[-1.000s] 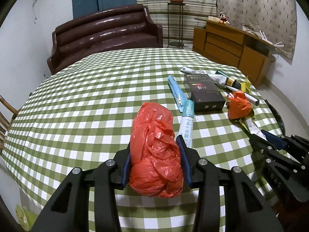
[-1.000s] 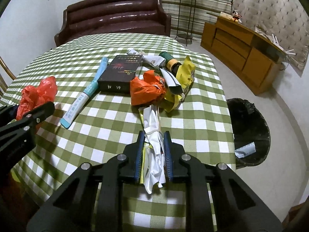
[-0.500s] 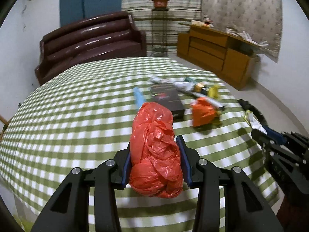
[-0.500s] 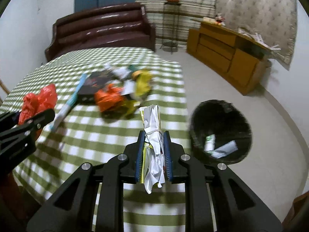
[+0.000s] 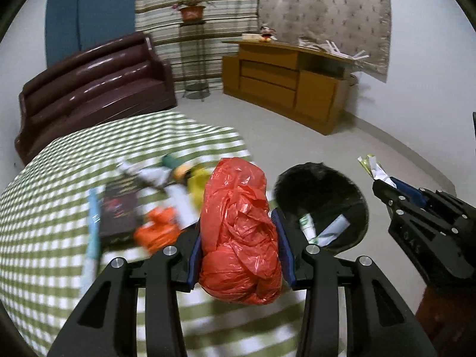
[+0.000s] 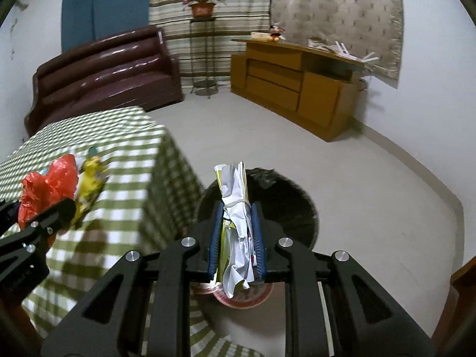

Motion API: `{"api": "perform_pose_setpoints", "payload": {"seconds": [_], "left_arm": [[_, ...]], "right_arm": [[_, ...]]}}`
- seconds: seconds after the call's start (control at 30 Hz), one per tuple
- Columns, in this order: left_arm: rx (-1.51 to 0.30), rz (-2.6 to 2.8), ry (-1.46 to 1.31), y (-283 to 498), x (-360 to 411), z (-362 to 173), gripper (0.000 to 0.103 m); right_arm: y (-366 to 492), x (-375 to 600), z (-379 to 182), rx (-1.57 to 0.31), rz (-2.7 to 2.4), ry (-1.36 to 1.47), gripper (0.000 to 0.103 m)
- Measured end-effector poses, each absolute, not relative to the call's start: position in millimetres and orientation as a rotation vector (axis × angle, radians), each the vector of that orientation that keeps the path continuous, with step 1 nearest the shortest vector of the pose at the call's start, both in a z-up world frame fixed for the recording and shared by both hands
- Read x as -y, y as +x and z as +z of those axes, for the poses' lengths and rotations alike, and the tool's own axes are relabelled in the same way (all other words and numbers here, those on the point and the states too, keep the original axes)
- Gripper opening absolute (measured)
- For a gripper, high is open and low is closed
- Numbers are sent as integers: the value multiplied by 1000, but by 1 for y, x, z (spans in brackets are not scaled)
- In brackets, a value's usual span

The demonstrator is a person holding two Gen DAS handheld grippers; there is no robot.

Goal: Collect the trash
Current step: 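Carry the red bag and white paper over the bin and release both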

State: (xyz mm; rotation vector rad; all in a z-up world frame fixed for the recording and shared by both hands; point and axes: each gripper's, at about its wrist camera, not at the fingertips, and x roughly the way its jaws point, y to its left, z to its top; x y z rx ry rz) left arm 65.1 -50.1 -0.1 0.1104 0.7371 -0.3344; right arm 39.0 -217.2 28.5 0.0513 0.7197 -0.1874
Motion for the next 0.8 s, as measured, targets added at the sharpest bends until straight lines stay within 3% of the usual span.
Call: {"api": "perform_pose_setpoints", "payload": {"seconds": [0.8], "left_arm": [[-795,-357,199,140,164,-25,42]], "right_arm": [[85,290,-4,-726,-233,138,19]]}}
